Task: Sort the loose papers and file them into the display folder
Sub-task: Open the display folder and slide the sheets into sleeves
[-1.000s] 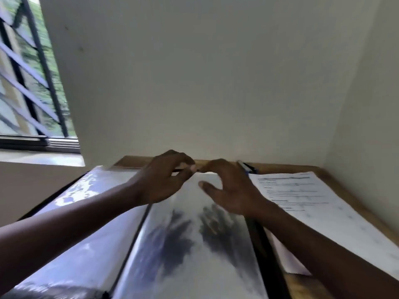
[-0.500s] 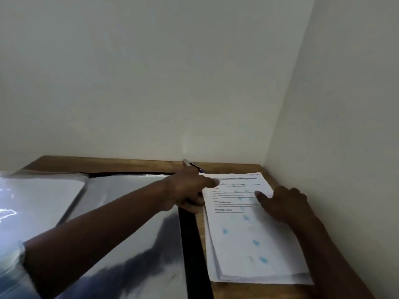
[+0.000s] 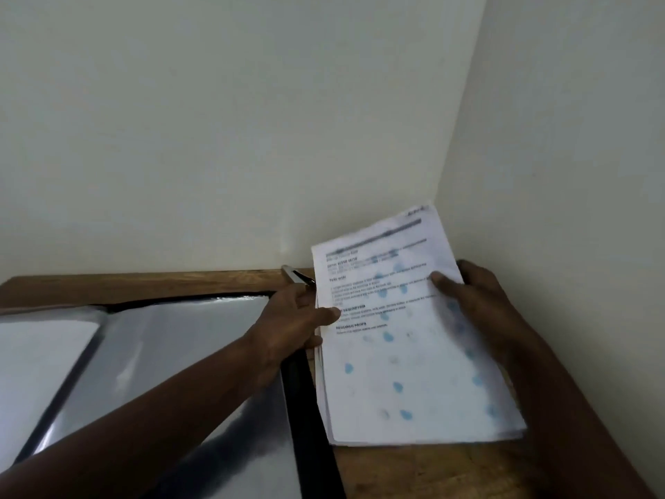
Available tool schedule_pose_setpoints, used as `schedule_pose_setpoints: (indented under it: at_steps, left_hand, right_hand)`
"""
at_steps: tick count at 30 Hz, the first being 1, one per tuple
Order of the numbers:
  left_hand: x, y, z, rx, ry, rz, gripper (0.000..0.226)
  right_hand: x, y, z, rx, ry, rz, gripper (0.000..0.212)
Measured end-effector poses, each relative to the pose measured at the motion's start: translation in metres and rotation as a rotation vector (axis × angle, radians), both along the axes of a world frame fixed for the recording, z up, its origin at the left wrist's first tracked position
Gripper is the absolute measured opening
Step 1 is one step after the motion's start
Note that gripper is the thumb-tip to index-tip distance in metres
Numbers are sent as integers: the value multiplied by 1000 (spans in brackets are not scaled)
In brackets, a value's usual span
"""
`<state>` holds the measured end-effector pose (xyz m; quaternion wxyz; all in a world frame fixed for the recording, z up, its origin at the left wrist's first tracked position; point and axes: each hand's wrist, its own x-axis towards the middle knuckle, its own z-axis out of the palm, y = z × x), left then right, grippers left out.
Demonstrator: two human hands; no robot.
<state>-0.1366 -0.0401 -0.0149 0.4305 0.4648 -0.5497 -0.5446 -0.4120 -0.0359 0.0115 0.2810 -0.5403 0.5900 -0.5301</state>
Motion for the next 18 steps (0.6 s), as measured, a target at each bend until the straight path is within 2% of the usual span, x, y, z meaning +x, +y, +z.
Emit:
schedule_pose_setpoints:
  at_steps: [4,7,12,14,18]
  left_hand:
    - [-5,3,3,-61,8,-2,34]
    - [-4,4,11,-121,121,41,34]
    - [-3,0,25,-286,250,158,34]
    - [-3,-3,28,-369,266,191,35]
    - [-5,-4,30,-444,301,181,33]
  right_hand:
    - [11,13,19,-283,-192,45,16]
    - [15,17,24,-445,-222,16,27]
    - [21,13,20,-416,-218,-14,72]
    - [26,12,19,-458,-170,-19,67]
    - [36,13,20,-585,-91,-114,43]
